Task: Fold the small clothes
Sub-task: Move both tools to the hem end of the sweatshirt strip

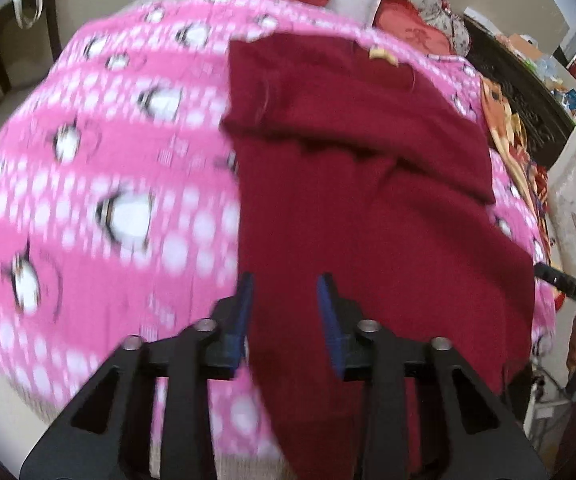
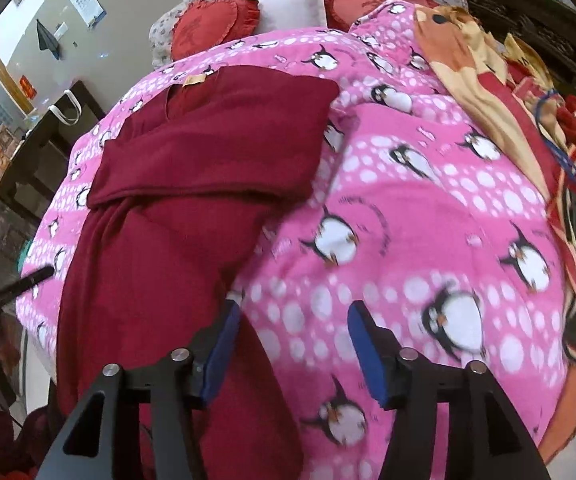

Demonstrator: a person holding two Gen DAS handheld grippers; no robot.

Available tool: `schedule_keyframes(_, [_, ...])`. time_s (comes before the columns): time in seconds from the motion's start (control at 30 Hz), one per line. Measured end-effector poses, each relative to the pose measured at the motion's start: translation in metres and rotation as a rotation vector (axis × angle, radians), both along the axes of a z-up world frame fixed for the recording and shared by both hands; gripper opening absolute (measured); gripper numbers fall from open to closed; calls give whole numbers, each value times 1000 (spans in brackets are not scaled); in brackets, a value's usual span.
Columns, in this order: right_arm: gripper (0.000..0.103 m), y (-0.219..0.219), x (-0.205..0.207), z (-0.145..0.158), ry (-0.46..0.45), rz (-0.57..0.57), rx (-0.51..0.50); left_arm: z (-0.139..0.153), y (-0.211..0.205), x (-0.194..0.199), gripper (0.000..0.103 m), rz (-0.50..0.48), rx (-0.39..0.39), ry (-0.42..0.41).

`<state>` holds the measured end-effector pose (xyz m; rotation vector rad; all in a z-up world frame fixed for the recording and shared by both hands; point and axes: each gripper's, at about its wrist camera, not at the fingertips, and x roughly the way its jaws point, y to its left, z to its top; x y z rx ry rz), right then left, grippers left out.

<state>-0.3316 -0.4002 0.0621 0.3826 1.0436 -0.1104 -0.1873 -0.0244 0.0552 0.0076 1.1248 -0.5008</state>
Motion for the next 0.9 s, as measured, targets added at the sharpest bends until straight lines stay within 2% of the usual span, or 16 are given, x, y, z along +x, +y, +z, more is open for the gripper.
schedule_keyframes(0.03, [55, 0, -5, -1, 5, 6, 10, -4, 7, -8, 45, 9, -8, 18])
schedule_keyframes(0.17, [56, 3, -23, -5, 23, 40, 29, -18, 18, -31, 45, 13, -12, 94])
schedule_keyframes(0.37, [56, 12, -46, -15, 41, 69, 50, -32, 17, -59, 45, -11, 4, 145])
schedule_keyframes(0.67, [56, 14, -59, -39, 42, 45, 138, -37, 16, -76, 48, -8, 34, 124])
schedule_keyframes(0.9, [56, 18, -55, -50, 47, 47, 160, -38, 17, -79, 53, 3, 44, 112])
